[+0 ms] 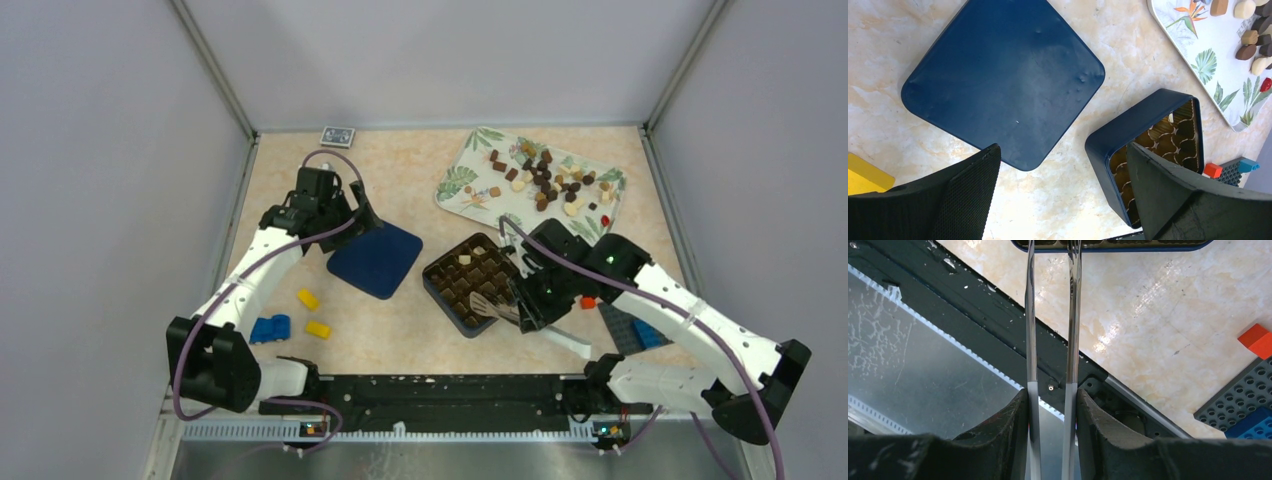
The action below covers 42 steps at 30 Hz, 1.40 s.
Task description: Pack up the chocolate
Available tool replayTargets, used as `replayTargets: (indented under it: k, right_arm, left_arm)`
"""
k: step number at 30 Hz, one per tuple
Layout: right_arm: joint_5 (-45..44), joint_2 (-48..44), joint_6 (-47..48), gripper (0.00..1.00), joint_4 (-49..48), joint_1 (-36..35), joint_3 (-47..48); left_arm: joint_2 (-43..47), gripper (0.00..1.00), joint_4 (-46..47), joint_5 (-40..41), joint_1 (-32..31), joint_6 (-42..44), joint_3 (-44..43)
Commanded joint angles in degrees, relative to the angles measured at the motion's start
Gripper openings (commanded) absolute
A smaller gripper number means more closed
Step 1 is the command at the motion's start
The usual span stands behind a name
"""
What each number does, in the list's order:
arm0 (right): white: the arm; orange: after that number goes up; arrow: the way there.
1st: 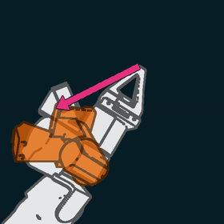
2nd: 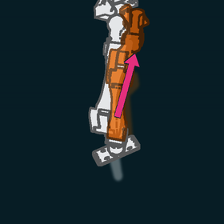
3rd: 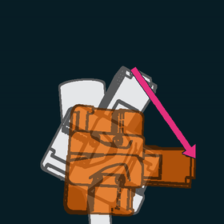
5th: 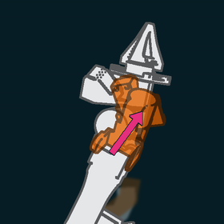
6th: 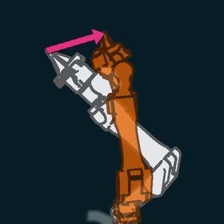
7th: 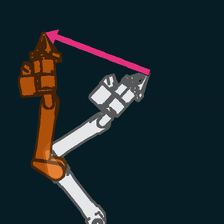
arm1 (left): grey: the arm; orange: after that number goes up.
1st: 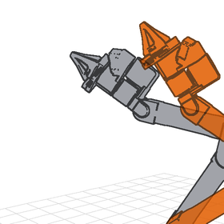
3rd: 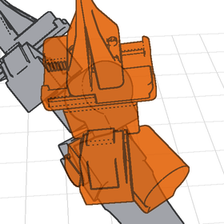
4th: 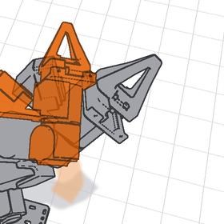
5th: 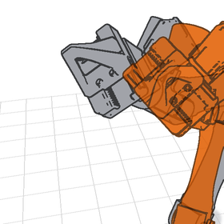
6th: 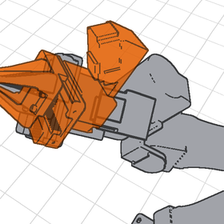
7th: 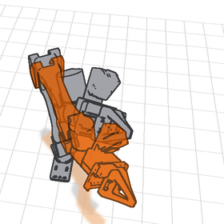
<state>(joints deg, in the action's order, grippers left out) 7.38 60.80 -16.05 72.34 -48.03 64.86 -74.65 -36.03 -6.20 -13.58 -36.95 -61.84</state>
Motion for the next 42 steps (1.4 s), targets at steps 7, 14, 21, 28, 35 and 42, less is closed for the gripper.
replayTargets:
  k: [7, 14, 21, 28, 35, 42]
  right_arm:
    - [3.85, 0.83, 1.6, 0.14, -1.28, -0.92, -0.65]
    - [3.9, 2.32, 1.85, 0.2, -1.04, -1.17, -0.86]
    - [2.88, 2.7, 1.55, 0.35, -1.39, -1.37, -0.98]
    - [3.15, 3.1, 1.53, 0.39, -1.22, -1.39, -0.58]
    - [-0.19, 3.26, 1.85, 0.23, -1.56, -1.36, 2.42]
    - [-11.24, 4.33, 3.33, 0.06, 0.02, 1.02, 13.88]
  left_arm:
    - [1.29, 0.99, 1.84, 1.54, 0.22, 1.37, -0.1]
    - [1.26, 0.99, 2.49, 0.88, 0.23, 1.21, 0.19]
    - [1.21, 0.99, 2.63, 0.57, 0.22, 1.28, 0.85]
    - [1.14, 0.99, 2.7, 0.57, 0.22, 1.36, 1.1]
    - [0.69, 0.99, 2.61, 1.01, 0.23, 1.68, 0.75]
    - [-0.46, 0.99, 1.36, 1.48, 0.29, 1.75, -1.39]
